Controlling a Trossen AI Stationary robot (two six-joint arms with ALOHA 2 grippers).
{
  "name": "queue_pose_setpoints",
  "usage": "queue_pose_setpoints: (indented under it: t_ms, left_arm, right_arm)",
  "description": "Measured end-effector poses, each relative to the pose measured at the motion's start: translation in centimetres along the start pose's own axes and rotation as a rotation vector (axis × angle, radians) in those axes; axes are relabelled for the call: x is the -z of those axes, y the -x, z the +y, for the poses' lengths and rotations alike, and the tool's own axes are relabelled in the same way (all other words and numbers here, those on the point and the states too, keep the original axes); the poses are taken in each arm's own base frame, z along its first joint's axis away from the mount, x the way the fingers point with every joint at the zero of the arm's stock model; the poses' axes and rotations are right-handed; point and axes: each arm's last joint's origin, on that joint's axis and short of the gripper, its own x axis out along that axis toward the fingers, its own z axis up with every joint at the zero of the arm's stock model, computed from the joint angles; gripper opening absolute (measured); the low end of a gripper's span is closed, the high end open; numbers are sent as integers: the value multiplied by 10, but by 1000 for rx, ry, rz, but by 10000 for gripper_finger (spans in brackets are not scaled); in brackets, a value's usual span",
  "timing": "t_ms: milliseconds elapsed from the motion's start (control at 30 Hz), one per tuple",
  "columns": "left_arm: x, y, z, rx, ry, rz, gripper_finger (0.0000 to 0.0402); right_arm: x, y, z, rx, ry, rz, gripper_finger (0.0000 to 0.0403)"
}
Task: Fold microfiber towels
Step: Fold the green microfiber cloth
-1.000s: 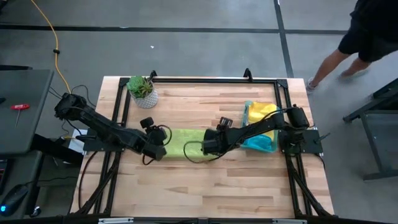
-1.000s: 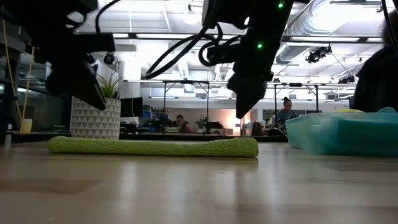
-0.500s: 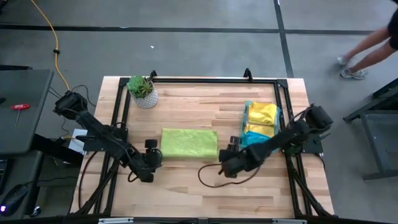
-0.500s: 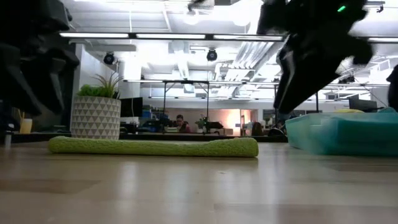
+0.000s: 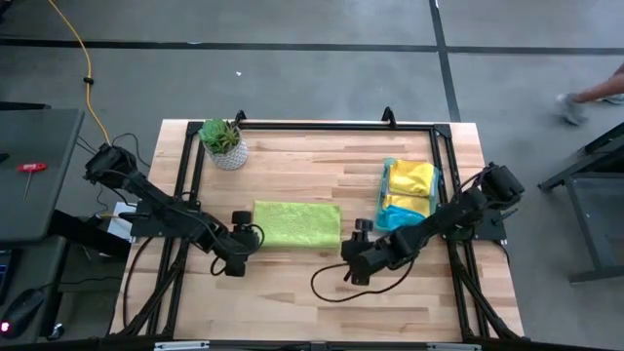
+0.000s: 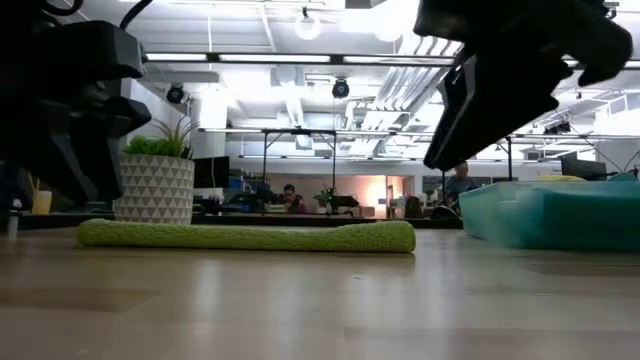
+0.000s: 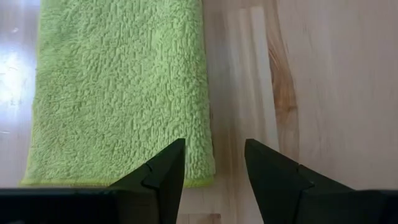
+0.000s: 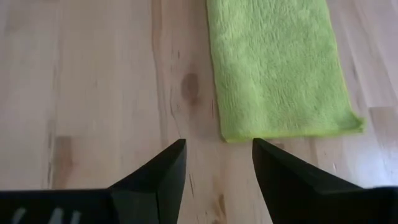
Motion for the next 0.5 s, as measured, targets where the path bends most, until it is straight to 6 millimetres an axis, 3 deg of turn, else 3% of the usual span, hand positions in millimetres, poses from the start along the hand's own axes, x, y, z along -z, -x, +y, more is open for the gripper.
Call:
queue_pose_setpoints:
  t_ms: [200,500]
  left_arm:
    - [2,-5,2,-36,-8,37,157]
    - [11,-33,-6,-72,-64,157,157]
  right_arm:
    - [-7,-6,-1,-37,4,-42,177]
    - [-17,-10,-5,-119,49,-92,177]
